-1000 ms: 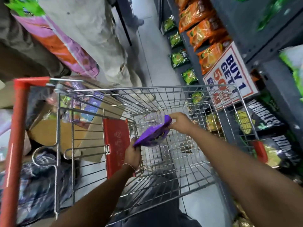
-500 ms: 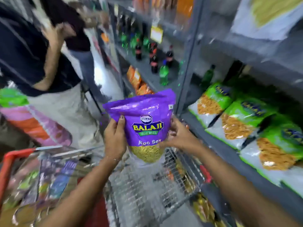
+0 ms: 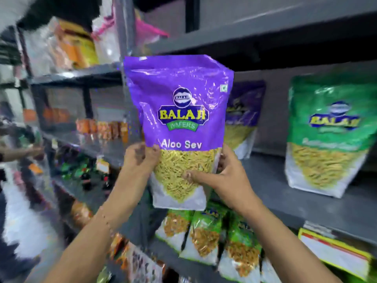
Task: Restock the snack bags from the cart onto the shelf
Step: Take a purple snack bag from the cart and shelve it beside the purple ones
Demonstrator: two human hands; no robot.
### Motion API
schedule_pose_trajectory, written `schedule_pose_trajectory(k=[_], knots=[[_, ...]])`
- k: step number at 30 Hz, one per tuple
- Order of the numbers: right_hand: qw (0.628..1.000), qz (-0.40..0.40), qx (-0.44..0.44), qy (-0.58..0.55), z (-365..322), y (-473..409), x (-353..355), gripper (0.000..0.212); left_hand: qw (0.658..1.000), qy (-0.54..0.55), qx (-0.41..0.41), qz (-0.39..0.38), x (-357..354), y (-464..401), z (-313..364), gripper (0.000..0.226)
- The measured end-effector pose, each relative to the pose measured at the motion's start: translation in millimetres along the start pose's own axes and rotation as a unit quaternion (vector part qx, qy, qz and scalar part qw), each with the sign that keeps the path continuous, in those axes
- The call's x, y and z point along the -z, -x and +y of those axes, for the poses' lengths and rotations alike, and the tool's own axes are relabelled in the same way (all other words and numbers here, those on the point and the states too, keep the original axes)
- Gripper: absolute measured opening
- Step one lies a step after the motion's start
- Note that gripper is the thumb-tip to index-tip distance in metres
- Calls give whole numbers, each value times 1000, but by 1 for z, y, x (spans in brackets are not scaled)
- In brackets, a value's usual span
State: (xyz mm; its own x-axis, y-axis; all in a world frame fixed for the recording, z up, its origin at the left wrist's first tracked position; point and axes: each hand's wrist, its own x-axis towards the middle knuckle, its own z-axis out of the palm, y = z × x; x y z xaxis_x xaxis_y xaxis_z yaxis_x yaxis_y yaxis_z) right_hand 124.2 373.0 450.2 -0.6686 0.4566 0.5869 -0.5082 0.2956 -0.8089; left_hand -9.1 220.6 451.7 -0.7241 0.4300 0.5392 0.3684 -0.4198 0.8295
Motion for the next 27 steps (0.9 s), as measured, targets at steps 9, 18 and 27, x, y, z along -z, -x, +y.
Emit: schedule_pose_trajectory(k=[9, 18, 27], knots=[[988, 134, -26, 67, 15, -53, 65, 74, 983, -75, 40, -163, -87, -47, -45, 44], [967, 184, -84, 153, 39, -77, 84, 79, 968, -90, 103, -209, -113, -100, -99, 54], [958, 137, -121, 223, 30, -54, 93, 77, 977, -75, 111, -166, -137, -81, -79, 39]])
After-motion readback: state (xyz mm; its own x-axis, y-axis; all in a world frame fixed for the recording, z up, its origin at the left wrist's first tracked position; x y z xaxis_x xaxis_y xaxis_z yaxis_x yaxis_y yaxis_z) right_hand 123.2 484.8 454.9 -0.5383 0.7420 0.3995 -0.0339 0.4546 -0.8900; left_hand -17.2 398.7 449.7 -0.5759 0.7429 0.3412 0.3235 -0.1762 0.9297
